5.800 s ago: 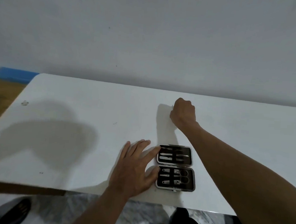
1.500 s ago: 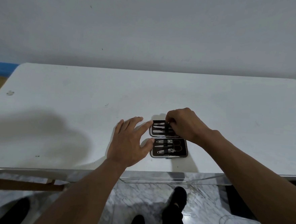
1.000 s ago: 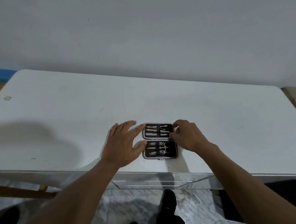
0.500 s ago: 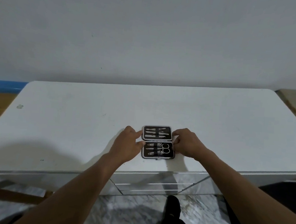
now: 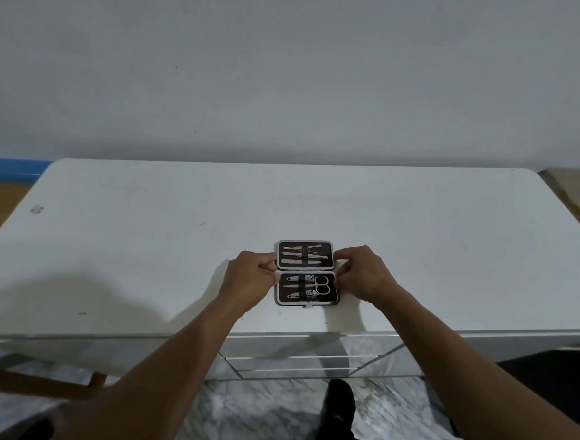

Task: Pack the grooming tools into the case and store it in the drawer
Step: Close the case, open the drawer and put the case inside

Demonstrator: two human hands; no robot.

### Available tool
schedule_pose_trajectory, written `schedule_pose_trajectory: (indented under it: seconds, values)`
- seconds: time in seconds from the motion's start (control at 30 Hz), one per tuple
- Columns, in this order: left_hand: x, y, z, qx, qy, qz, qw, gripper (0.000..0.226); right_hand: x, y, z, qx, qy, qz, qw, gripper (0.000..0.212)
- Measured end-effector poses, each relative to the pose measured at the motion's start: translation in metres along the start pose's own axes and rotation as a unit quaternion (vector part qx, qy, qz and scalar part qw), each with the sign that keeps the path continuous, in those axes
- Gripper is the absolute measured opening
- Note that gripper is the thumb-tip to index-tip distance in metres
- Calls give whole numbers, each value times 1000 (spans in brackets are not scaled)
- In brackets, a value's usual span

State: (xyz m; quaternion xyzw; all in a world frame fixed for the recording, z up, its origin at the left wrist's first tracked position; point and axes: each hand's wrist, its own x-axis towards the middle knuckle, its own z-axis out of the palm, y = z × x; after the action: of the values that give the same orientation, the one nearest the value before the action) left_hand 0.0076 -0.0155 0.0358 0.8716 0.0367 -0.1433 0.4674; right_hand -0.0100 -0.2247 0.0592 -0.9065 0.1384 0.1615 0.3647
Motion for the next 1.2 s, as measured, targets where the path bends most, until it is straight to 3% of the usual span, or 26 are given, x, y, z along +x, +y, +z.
schedule_pose_trajectory:
  seconds: [0.2, 0.63, 0.83, 1.0, 1.13, 1.2]
  values:
    - [-1, -7, 4, -22, 27, 16, 999, 35, -5, -2, 6, 1, 42, -29, 999, 32]
    - [-2, -9, 12, -53, 58, 18, 997, 28, -25, 2, 15, 123, 76, -16, 989, 48]
    - [-6, -9, 12, -39, 77, 44, 995, 27, -28, 1, 13, 137, 65, -24, 988, 69]
    - [-11, -11, 15, -37, 85, 63, 994, 30, -32, 2, 13, 183, 59, -17, 981, 57]
    - [-18, -11, 18, -59, 100, 75, 990, 26, -34, 2, 15, 226, 73, -10, 971, 36]
    - [-24, -12, 20, -73, 106, 84, 988, 22, -36, 0, 17, 236, 84, -5, 968, 37]
